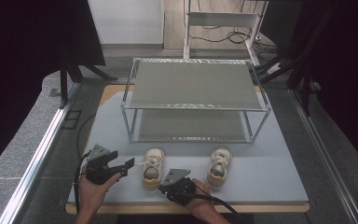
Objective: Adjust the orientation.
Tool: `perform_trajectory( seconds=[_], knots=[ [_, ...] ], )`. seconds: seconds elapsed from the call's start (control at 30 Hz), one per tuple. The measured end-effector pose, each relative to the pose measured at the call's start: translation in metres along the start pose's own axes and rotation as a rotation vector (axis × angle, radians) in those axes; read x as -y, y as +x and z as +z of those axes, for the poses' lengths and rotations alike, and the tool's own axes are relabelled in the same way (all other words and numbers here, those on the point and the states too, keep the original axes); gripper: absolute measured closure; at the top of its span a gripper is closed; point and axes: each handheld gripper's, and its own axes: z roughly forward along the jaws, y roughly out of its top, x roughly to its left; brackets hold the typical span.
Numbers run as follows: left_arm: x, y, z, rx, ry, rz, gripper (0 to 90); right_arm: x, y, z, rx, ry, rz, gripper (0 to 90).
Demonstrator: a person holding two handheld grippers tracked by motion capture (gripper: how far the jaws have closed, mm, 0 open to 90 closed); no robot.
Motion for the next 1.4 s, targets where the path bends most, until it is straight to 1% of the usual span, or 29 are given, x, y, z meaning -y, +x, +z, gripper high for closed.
perform_trajectory(
  seconds=[0.17, 0.27, 0.3, 0.53, 0.57, 0.7, 0.77, 0.83, 0.97, 1.1, 1.2, 1.4],
  knots=[
    [0.000, 0.003, -0.002, -0.003, -0.003, -0.008, 24.1, -0.006, 0.002, 0.009, -0.012, 0.001, -0.014, 86.3],
    [0.000, 0.005, -0.004, -0.005, -0.004, -0.012, 24.0, -0.010, 0.003, 0.013, -0.030, -0.003, -0.004, 85.8],
    [0.000, 0.005, -0.004, -0.005, -0.005, -0.013, 24.0, -0.011, 0.003, 0.015, -0.033, -0.005, -0.007, 85.6],
    [0.000, 0.008, -0.006, -0.009, -0.006, -0.018, 24.1, -0.018, 0.006, 0.024, -0.044, -0.011, -0.024, 84.2],
    [0.000, 0.008, -0.006, -0.009, -0.005, -0.019, 24.1, -0.019, 0.006, 0.024, -0.050, -0.011, -0.020, 84.0],
    [0.000, 0.008, -0.005, -0.008, 0.001, -0.021, 24.1, -0.020, 0.007, 0.025, -0.045, -0.012, -0.020, 82.8],
    [0.000, 0.008, -0.005, -0.008, 0.005, -0.024, 24.1, -0.018, 0.005, 0.021, -0.041, -0.016, -0.022, 82.3],
    [0.001, 0.008, -0.004, -0.004, 0.013, -0.024, 24.1, -0.016, 0.003, 0.014, -0.034, -0.032, -0.009, 81.5],
    [0.001, 0.006, 0.000, 0.010, 0.031, -0.023, 24.1, -0.009, -0.004, -0.006, -0.014, -0.082, 0.014, 78.6],
    [0.000, 0.004, 0.003, 0.028, 0.047, -0.012, 24.6, 0.002, -0.012, -0.028, 0.001, -0.122, 0.053, 75.6],
    [0.001, 0.002, 0.004, 0.035, 0.060, 0.001, 24.7, 0.011, -0.016, -0.041, 0.020, -0.135, 0.073, 73.4],
    [-0.002, -0.002, 0.007, 0.046, 0.079, 0.025, 25.2, 0.020, -0.020, -0.058, 0.044, -0.147, 0.080, 70.3]
  ],
)
